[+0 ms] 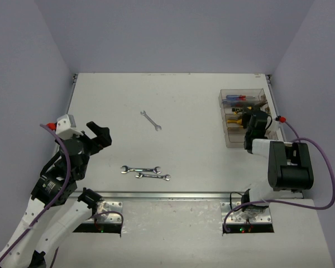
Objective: Sort the tools into containers
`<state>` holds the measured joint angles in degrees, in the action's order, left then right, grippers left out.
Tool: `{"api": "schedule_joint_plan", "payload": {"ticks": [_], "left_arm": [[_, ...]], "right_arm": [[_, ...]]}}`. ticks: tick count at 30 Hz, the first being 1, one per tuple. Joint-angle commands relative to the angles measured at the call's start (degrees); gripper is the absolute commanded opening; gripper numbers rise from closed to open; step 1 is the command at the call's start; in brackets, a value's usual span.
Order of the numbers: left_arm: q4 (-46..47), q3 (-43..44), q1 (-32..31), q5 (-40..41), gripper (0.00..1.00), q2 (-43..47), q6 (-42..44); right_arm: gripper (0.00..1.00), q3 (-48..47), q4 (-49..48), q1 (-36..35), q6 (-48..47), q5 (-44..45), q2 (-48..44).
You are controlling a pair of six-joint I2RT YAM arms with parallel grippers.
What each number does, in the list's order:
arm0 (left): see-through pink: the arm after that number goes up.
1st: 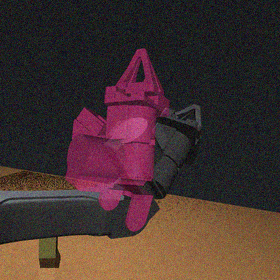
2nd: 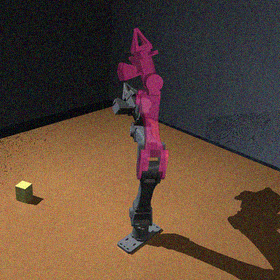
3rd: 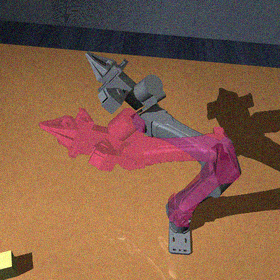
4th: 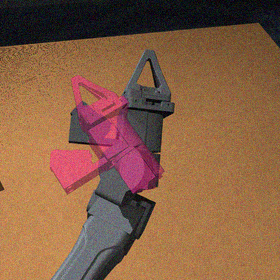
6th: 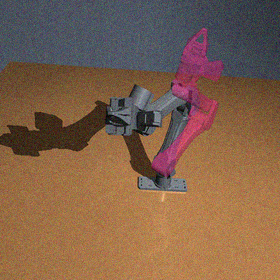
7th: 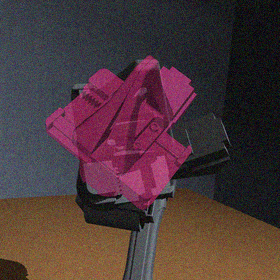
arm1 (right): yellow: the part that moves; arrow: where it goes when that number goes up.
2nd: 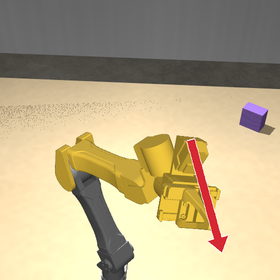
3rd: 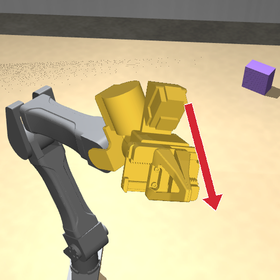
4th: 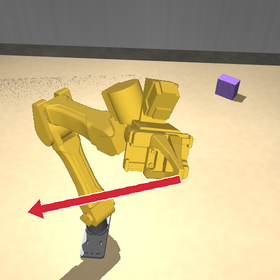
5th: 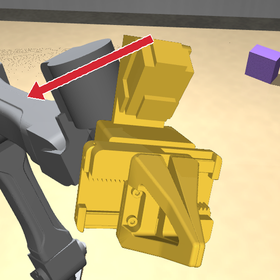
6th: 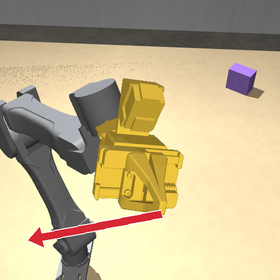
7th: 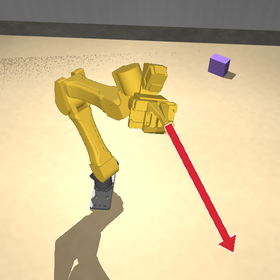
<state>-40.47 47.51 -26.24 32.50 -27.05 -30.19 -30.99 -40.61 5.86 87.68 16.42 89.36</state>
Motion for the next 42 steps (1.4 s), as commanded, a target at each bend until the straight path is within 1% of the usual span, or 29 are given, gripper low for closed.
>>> {"api": "schedule_joint_plan", "payload": {"ticks": [1,5,10,11,12,13,14,16,17,21,23,25,27,28,29,30,32,33,34,35,37,38,39,40,41,42], "left_arm": [[2.67,0.07,0.55,-0.66,1.00,-0.29,1.07],[2.68,0.04,0.54,-0.65,1.00,-0.37,1.13],[2.59,0.06,0.58,-0.42,1.00,-0.30,1.01],[2.59,0.04,0.58,-0.49,1.00,-0.22,1.01],[2.59,0.04,0.58,-0.45,1.00,-0.20,1.01],[2.59,0.04,0.58,-0.49,1.00,-0.30,1.01],[2.59,0.04,0.58,-0.59,1.00,-0.45,1.01],[2.59,0.10,0.58,-0.66,1.00,-0.69,1.07],[2.59,0.13,0.58,-0.68,1.00,-0.75,1.07],[2.59,0.04,0.58,-0.60,1.00,-0.55,1.01],[2.59,0.04,0.58,-0.59,1.00,-0.46,1.01],[2.59,0.04,0.58,-0.51,1.00,-0.46,1.01],[2.54,0.04,0.58,-0.51,1.00,-0.64,1.01],[2.50,0.04,0.58,-0.51,1.00,-0.68,1.01],[2.48,0.07,0.58,-0.44,1.00,-0.75,0.96],[2.43,0.11,0.58,-0.31,1.00,-0.79,0.88],[2.39,0.15,0.58,-0.14,1.00,-0.92,0.82],[2.32,0.20,0.58,-0.04,1.00,-0.97,0.73],[2.30,0.15,0.58,0.13,1.00,-0.92,0.64],[2.15,0.22,0.58,0.28,1.00,-0.99,0.57],[1.95,0.31,0.50,0.94,1.00,-1.22,0.34],[1.81,0.31,0.57,1.22,1.00,-1.57,-0.01],[1.64,0.38,0.58,1.40,1.00,-1.60,-0.04],[1.31,0.55,0.58,1.81,1.00,-2.07,-0.36],[1.11,0.65,0.58,2.10,1.00,-2.37,-0.55],[0.86,0.74,0.58,2.52,1.00,-2.71,-1.04]], "right_arm": [[0.00,3.70,-12.10,-0.24,2.05,4.04,-0.81],[0.00,6.83,-14.75,-0.24,2.12,4.08,-0.61],[0.00,8.15,-14.76,-0.22,3.08,3.86,-0.31],[0.07,8.29,-14.76,-0.17,3.11,4.01,-0.46],[0.09,8.38,-14.76,-0.15,3.11,4.05,-0.56],[0.19,8.57,-14.72,-0.15,2.91,4.16,-1.00],[0.32,8.82,-14.67,-0.15,2.62,4.30,-1.58],[0.50,9.13,-14.67,-0.15,2.18,4.87,-2.86],[0.53,9.26,-14.67,-0.17,1.78,5.13,-3.48],[0.56,9.81,-14.58,-0.14,0.93,5.99,-5.88],[0.64,9.71,-14.58,-0.06,-0.99,5.97,-6.86],[0.65,9.12,-14.33,-0.15,-3.61,5.21,-8.22],[0.65,6.56,-13.13,-0.06,-7.72,2.86,-9.43],[0.66,4.81,-11.01,-0.06,-10.07,1.07,-9.96],[0.68,1.29,-5.66,-0.08,-14.46,-2.33,-10.62],[0.71,-3.62,1.87,-0.13,-20.55,-7.02,-11.32],[0.76,-10.67,16.82,-0.37,-27.16,-17.72,-11.09],[0.77,-16.35,22.09,-1.28,-30.62,-21.77,-10.25],[0.78,-19.47,29.09,-2.91,-36.01,-25.91,-8.94],[0.79,-23.67,32.54,-4.08,-41.24,-26.60,-7.99],[0.82,-27.84,44.57,-10.81,-48.78,-25.66,-7.26],[0.84,-29.33,48.41,-12.39,-53.63,-25.65,-7.19],[0.85,-30.10,48.78,-14.49,-56.60,-26.04,-7.02],[0.85,-31.82,53.78,-18.63,-59.25,-26.33,-6.23],[0.90,-32.65,56.98,-21.16,-63.06,-25.42,-5.74],[0.93,-33.12,60.04,-23.60,-64.68,-23.82,-5.37]]}}
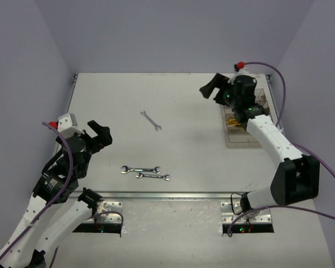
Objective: Sort the tools into containers
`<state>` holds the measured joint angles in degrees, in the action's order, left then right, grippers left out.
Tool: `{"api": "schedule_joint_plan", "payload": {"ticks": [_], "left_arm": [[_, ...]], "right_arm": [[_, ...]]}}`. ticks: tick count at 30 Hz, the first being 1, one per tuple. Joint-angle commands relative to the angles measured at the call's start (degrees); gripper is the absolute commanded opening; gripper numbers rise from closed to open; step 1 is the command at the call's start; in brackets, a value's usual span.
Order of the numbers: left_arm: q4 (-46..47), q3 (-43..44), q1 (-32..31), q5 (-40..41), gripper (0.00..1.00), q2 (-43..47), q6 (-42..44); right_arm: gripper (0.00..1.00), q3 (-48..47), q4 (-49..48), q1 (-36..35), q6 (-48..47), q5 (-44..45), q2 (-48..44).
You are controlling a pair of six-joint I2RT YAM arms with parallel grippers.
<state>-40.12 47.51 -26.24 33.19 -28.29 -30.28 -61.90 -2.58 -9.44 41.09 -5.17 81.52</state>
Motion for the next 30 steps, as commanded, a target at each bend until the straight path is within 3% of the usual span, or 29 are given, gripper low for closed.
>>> {"api": "schedule_joint_plan", "payload": {"ticks": [1,3,7,12,15,19,22,26,30], "left_arm": [[0.33,0.90,0.58,2.03,1.00,-1.89,-1.40],[-0.88,1.67,0.58,2.95,1.00,-4.95,-2.52],[-5.83,6.89,0.56,-0.25,1.00,-17.84,-7.86],[0.90,10.79,0.49,-4.48,1.00,-37.84,-17.90],[0.38,19.50,0.49,-5.43,1.00,-52.56,-20.42],[-4.44,41.38,0.77,-8.32,0.99,-77.50,-20.82],[-13.55,57.89,0.91,-6.84,0.96,-93.31,-22.30],[-19.34,71.75,1.91,-9.08,0.90,-105.23,-22.58],[-18.93,70.84,2.52,-10.30,0.84,-107.94,-24.65]], "right_arm": [[0.95,-2.03,24.20,-10.42,-18.78,0.04,2.58],[0.98,2.18,26.59,-16.01,-18.89,4.60,0.13],[0.99,7.36,30.18,-17.36,-12.43,15.07,-5.72],[0.99,9.82,35.91,-17.28,-5.65,18.76,-12.26],[0.99,11.25,37.66,-17.36,-6.79,18.20,-14.15],[0.99,15.18,37.37,-17.36,-9.15,16.73,-17.87],[0.99,17.31,37.64,-17.30,-9.57,17.04,-19.02],[0.99,19.58,36.81,-17.36,-10.46,16.69,-20.49],[0.99,20.54,36.32,-17.36,-10.59,15.71,-22.04]]}}
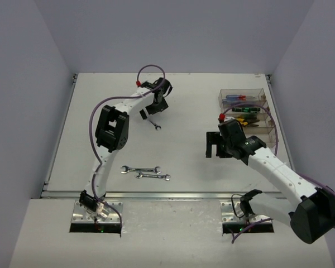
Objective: Sort the tools into containers
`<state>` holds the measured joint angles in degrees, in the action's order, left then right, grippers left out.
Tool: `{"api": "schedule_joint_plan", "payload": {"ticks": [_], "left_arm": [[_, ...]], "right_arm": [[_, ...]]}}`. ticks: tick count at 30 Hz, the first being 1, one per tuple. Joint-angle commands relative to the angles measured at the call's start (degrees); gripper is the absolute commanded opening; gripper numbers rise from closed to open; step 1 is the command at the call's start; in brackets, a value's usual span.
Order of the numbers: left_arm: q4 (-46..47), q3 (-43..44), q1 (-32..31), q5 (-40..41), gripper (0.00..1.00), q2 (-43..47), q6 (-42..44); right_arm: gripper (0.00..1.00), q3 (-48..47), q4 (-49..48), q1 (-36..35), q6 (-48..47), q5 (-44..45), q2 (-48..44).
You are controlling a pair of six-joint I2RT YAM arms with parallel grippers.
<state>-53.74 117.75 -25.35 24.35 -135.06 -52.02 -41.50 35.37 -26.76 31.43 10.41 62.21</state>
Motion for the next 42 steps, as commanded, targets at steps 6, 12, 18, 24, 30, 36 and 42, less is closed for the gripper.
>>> {"api": "schedule_joint_plan", "payload": {"ticks": [6,12,18,24,30,36,42], "left_arm": [[-3.38,-3.14,3.40,-4.84,0.67,-2.78,-4.50],[-4.05,-6.23,4.26,-6.88,0.34,-3.70,-5.94],[-2.84,-10.26,4.99,-9.68,0.14,-3.60,-6.27],[-1.43,-13.37,5.04,-10.98,0.00,-2.23,-3.82],[6.82,-24.78,4.95,-10.39,0.00,8.14,1.22],[17.53,-34.69,4.95,-13.56,0.00,19.04,4.30],[21.72,-40.01,4.43,-16.19,0.00,24.13,4.97]], "right_arm": [[0.99,2.65,-3.72,-0.04,-1.20,-1.26,-6.10],[0.99,3.27,-4.25,-0.02,-1.31,-0.98,-7.33],[0.99,3.87,-4.94,-0.04,-1.50,-1.11,-8.53],[0.99,4.29,-5.68,-0.04,-2.41,-2.48,-8.95],[0.99,6.69,-10.84,0.04,-5.85,-13.21,-10.70],[0.99,8.24,-15.96,-0.04,-3.84,-23.15,-8.79],[0.99,12.00,-28.96,-0.30,0.33,-36.25,-3.46]]}}
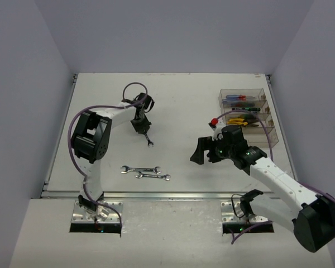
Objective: Sort the tools into containers
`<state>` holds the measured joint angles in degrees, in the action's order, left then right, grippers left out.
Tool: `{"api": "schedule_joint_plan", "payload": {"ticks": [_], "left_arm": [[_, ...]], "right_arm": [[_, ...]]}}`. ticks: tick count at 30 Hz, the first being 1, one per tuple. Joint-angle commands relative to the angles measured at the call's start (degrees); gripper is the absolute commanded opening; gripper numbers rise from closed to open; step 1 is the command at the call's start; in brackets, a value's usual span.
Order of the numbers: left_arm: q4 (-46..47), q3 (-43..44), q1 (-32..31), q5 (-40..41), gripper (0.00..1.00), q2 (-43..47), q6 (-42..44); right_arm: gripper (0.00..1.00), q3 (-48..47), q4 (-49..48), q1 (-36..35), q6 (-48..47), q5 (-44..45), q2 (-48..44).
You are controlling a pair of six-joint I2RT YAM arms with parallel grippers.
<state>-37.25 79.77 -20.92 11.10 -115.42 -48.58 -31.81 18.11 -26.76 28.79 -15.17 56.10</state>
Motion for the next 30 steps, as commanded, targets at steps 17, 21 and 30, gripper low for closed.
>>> {"api": "schedule_joint_plan", "payload": {"ticks": [17,21,30], "left_arm": [[12.31,-6.72,-8.27,-7.29,0.00,14.64,-0.66],[13.41,-7.39,-11.67,-7.82,0.00,17.04,-2.11],[17.99,-10.58,-17.15,-9.10,0.00,22.93,-4.27]], "right_arm": [[0.98,0.69,-35.34,-4.26,8.05,-12.01,17.79],[0.95,-1.82,-36.31,-4.26,6.55,-9.58,21.05],[0.87,-7.12,-39.82,-4.26,5.74,-10.34,29.17]]}}
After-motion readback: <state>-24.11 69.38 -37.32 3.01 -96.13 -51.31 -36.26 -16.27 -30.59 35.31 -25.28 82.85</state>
